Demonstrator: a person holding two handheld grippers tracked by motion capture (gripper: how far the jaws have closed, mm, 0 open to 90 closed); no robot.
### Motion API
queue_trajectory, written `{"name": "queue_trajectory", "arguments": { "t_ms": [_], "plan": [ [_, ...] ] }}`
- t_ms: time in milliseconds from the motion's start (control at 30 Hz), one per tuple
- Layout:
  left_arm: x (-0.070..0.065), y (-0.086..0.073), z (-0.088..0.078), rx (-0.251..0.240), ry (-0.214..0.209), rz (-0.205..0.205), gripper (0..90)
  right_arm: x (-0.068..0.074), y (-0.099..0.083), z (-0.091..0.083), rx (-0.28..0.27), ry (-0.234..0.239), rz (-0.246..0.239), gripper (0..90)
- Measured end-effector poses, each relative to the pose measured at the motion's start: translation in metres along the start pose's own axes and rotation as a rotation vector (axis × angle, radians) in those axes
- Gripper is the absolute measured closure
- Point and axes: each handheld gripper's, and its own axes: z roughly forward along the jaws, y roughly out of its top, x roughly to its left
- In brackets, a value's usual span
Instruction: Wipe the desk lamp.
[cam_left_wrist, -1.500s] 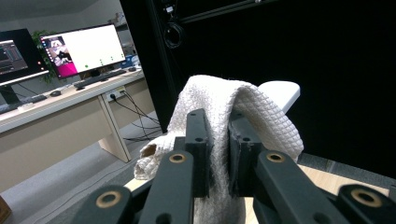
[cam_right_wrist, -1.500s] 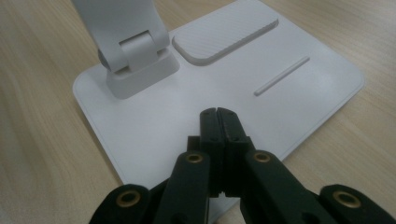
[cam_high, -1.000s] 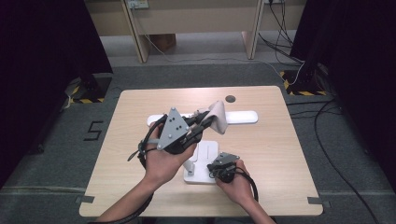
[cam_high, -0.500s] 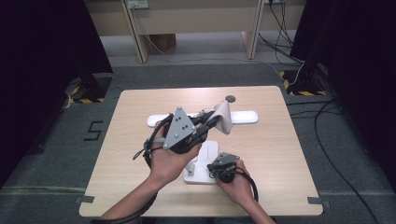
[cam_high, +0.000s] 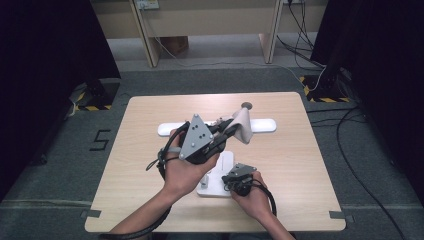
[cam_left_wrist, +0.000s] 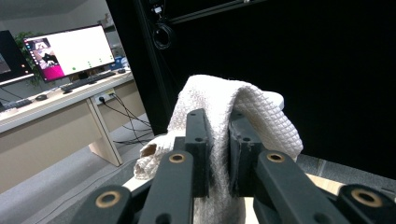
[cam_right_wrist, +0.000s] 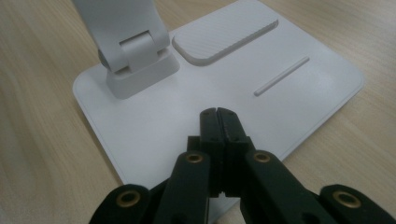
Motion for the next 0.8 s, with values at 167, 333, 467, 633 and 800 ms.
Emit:
{"name": "queue_trajectory", "arguments": {
  "t_ms": [167,333,467,633,800],
  "plan": [
    [-0.0015,0.0004,0.0017,0.0,-0.003,0.003,80.6,-0.0005,0.0001,0.0001,-0.002,-0.002,-0.01,90.0],
    [-0.0022,0.001,0.0028,0.004,-0.005,0.004,80.6,-0.0004,0.0002,0.0002,-0.002,-0.001,-0.01,90.0],
    [-0.0032,0.0013,0.0044,0.003,-0.008,0.007,80.6,-0.0002,0.0001,0.0002,-0.002,0.0,-0.007,90.0],
    [-0.0048,0.0017,0.0062,0.003,-0.01,0.007,80.6,-0.0005,0.0002,0.0003,-0.004,-0.001,-0.013,90.0],
    [-0.0057,0.0025,0.0079,0.004,-0.013,0.007,80.6,-0.0005,0.0002,0.0003,-0.004,-0.001,-0.014,90.0]
  ]
}}
